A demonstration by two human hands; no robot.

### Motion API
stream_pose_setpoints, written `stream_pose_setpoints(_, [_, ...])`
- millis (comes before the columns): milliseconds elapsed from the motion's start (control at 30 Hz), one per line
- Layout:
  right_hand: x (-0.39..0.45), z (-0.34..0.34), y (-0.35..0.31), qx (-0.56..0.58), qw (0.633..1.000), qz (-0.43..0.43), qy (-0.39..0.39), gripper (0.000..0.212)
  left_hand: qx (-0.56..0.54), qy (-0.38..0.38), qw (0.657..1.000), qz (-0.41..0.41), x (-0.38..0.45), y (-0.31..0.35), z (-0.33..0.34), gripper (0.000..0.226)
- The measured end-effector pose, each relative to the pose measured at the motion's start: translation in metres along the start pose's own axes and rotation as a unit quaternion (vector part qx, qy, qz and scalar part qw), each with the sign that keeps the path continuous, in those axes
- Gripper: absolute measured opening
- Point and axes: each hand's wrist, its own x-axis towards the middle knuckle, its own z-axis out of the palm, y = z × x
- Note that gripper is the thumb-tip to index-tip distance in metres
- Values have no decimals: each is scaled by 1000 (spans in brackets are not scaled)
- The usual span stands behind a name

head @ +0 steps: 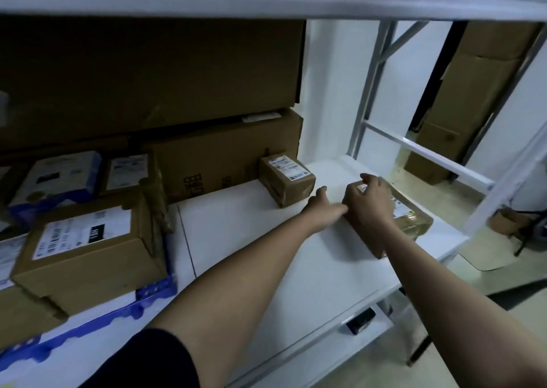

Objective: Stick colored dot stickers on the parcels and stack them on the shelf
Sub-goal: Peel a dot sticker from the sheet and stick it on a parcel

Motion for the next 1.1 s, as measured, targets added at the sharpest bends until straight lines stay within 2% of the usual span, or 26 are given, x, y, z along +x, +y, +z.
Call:
stream_pose_setpoints(167, [27, -18, 54, -118, 992, 43, -7, 57, -3, -46, 999, -25, 17, 16, 43, 75])
stream_pose_setpoints(333, [46, -28, 86, -167, 982, 83, -25, 62, -35, -67, 996, -52, 26, 27, 76, 74])
stream_pose_setpoints(533, [56, -32, 98, -157, 975, 153, -45, 58, -120, -103, 980, -117, 34, 38, 99, 43])
stream_pose_setpoints(633, [54, -31, 102, -157, 974, 156, -37, 55, -195, -112, 961, -158, 35, 38, 107, 11])
stream_pose_setpoints(700, [53, -31, 102, -154, 976, 151, -24, 54, -240, -104, 949, -175, 35, 38, 108, 10])
stream_pose_setpoints(833, [51, -32, 102, -98, 980, 170, -18, 49, -312, -81, 927, -190, 34, 37, 99, 13])
stream_pose_setpoints(1000, [40, -29, 82, 36, 983, 179, -18, 41, -306, -35, 937, -167, 29, 30, 76, 7])
stream_pose_setpoints(1100, [33, -17, 66, 153, 974, 163, -36, 42, -301, -5, 942, -150, 24, 19, 53, 42])
